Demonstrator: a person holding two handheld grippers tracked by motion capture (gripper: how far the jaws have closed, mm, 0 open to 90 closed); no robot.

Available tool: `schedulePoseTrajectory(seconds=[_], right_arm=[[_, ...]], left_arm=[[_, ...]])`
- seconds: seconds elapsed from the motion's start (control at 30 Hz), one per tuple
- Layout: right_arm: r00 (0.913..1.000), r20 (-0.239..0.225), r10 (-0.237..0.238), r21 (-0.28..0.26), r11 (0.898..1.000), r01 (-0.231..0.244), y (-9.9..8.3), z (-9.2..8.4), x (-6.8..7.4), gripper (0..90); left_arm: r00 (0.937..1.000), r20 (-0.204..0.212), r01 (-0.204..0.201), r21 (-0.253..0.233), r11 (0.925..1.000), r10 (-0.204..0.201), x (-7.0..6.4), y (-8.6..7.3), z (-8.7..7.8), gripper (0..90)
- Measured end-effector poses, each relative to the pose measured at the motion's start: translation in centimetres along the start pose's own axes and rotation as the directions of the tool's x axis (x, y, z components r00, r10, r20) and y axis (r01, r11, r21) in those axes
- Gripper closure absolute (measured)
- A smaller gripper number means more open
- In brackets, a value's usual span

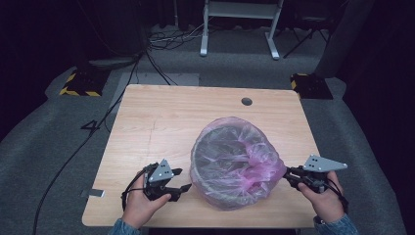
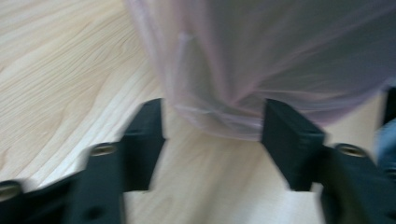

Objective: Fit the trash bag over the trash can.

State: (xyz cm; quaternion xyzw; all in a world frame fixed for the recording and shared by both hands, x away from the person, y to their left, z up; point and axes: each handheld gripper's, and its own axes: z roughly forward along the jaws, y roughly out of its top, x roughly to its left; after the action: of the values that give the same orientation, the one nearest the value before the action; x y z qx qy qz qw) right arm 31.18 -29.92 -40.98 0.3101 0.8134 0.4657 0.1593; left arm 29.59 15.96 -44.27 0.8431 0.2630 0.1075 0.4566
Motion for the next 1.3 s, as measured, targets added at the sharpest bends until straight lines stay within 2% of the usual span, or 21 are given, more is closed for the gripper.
schedulePoseTrajectory(seconds=[0.07,0.1,0.17,0.23,0.37,0.43,0.47,0.53,0.6,0.63,0.7,0.8,0.87,0.93,1.0,1.13,1.2,1.3], right_arm=[[0.9994,0.034,-0.001,-0.020,1.000,0.002,-0.1,-0.2,0.0,56.8],[0.9988,0.049,-0.009,-0.028,1.000,0.010,-0.2,-0.3,0.0,50.8],[0.9983,0.051,-0.026,-0.054,0.998,0.029,-0.3,-0.6,0.1,43.1],[0.9981,0.046,-0.042,-0.072,0.996,0.045,-0.2,-0.9,0.1,38.4],[0.9970,0.054,-0.056,-0.082,0.995,0.060,0.3,-1.4,0.1,38.1],[0.9970,0.047,-0.062,-0.082,0.994,0.065,0.7,-1.4,0.1,42.3],[0.9968,0.038,-0.071,-0.078,0.994,0.074,1.0,-1.3,0.2,45.4],[0.9960,0.021,-0.086,-0.075,0.993,0.088,1.5,-1.1,0.5,45.7],[0.9952,0.008,-0.097,-0.086,0.991,0.098,1.8,-1.1,0.8,48.2],[0.9950,0.001,-0.100,-0.090,0.991,0.100,2.0,-1.1,1.0,50.6],[0.9935,-0.017,-0.113,-0.098,0.989,0.111,2.4,-1.1,1.1,62.9],[0.9906,-0.050,-0.127,-0.090,0.988,0.122,3.0,-1.0,1.4,79.8],[0.9909,-0.058,-0.121,-0.081,0.990,0.116,3.4,-0.8,1.4,86.5],[0.9925,-0.056,-0.108,-0.061,0.993,0.105,3.6,-0.3,1.0,89.6],[0.9947,-0.046,-0.092,-0.040,0.995,0.090,3.6,0.6,0.3,90.0],[0.9984,-0.055,-0.010,0.012,1.000,0.010,2.3,2.9,-1.9,90.0],[0.9979,-0.058,0.027,0.037,0.999,-0.025,1.4,4.0,-2.7,90.0],[0.9953,-0.073,0.063,0.047,0.997,-0.060,0.4,5.1,-3.3,90.0]], left_arm=[[0.9998,0.008,-0.021,-0.027,0.9994,0.021,-0.3,0.5,-0.5,27.0],[0.9994,0.006,-0.035,-0.037,0.9987,0.035,-0.5,0.8,-0.7,25.6],[0.9987,0.000,-0.051,-0.052,0.9973,0.052,-0.7,1.5,-0.6,23.2],[0.9981,0.009,-0.060,-0.067,0.9959,0.061,-0.7,2.2,-0.5,22.7],[0.9963,0.027,-0.078,-0.100,0.9919,0.081,-1.1,3.3,-0.3,23.2],[0.9949,0.043,-0.087,-0.094,0.9918,0.091,-1.3,3.6,-0.5,30.5],[0.9929,0.052,-0.102,-0.101,0.9897,0.107,-1.3,3.7,-0.7,40.4],[0.9915,0.054,-0.112,-0.113,0.9873,0.119,-1.2,3.9,-1.0,65.1],[0.9956,0.025,-0.087,-0.103,0.9909,0.091,-1.1,4.0,-1.4,85.8],[0.9976,0.002,-0.069,-0.099,0.9927,0.070,-0.9,4.1,-1.5,90.0],[0.9984,-0.043,-0.040,-0.084,0.9957,0.037,-0.2,4.1,-1.3,90.0],[0.9970,-0.078,0.003,-0.049,0.9988,-0.007,1.1,3.9,-0.4,90.0],[0.9956,-0.090,0.021,-0.025,0.9995,-0.023,1.7,3.7,0.4,90.0],[0.9933,-0.113,0.025,0.012,0.9996,-0.023,2.0,3.7,1.2,90.0],[0.9931,-0.115,0.025,0.019,0.9995,-0.023,2.0,3.8,1.8,90.0],[0.9948,-0.101,0.007,0.017,0.9998,-0.005,1.6,4.1,2.0,90.0],[0.9951,-0.098,0.013,0.029,0.9995,-0.010,1.6,4.1,2.1,90.0],[0.9958,-0.091,0.015,0.088,0.9960,-0.007,1.6,3.7,3.0,90.0]])
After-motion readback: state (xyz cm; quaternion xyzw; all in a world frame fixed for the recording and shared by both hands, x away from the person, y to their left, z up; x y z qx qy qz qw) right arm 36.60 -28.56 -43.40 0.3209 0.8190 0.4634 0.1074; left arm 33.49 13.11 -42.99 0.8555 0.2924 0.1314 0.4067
